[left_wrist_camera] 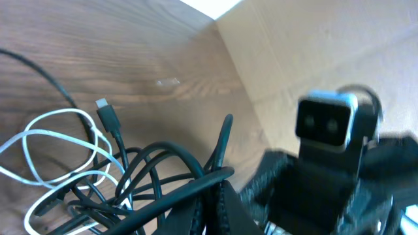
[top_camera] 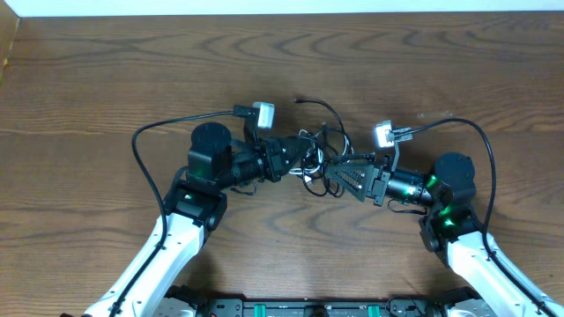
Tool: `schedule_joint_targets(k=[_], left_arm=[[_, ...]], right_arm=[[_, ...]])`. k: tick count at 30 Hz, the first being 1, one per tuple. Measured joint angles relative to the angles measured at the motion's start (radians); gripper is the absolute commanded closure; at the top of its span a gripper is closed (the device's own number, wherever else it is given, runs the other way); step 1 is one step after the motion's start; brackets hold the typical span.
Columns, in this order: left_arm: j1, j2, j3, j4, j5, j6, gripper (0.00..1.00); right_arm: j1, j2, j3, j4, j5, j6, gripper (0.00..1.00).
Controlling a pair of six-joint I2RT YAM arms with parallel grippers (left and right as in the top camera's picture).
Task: Untangle cables
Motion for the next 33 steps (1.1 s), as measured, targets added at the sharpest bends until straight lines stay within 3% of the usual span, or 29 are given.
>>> schedule_joint_targets(k=[5,11,18,25,33], left_arm=[[0.032,0.000,0.000,-0.031,-0.109,-0.241,0.92],[0.092,0.000,0.002,-0.260,-0.279,-0.661,0.92],[0.095,0.000,0.002,-0.389,-0.373,-1.004,0.92],[0.095,0.000,0.002,-0.394,-0.349,-1.218,0.92],[0.095,0.000,0.002,-0.395,-0.227,-1.281,0.92]], right_arm=[[0.000,0.000,0.000,-0.079,0.025,0.003,0.46],[0.000,0.000,-0.001,-0.220,0.080,-0.023,0.46],[0.092,0.000,0.000,-0.261,0.110,-0.110,0.37],[0.239,0.000,0.000,-0.407,0.384,-0.204,0.34],[0.367,0.000,0.000,-0.414,0.645,-0.233,0.33]])
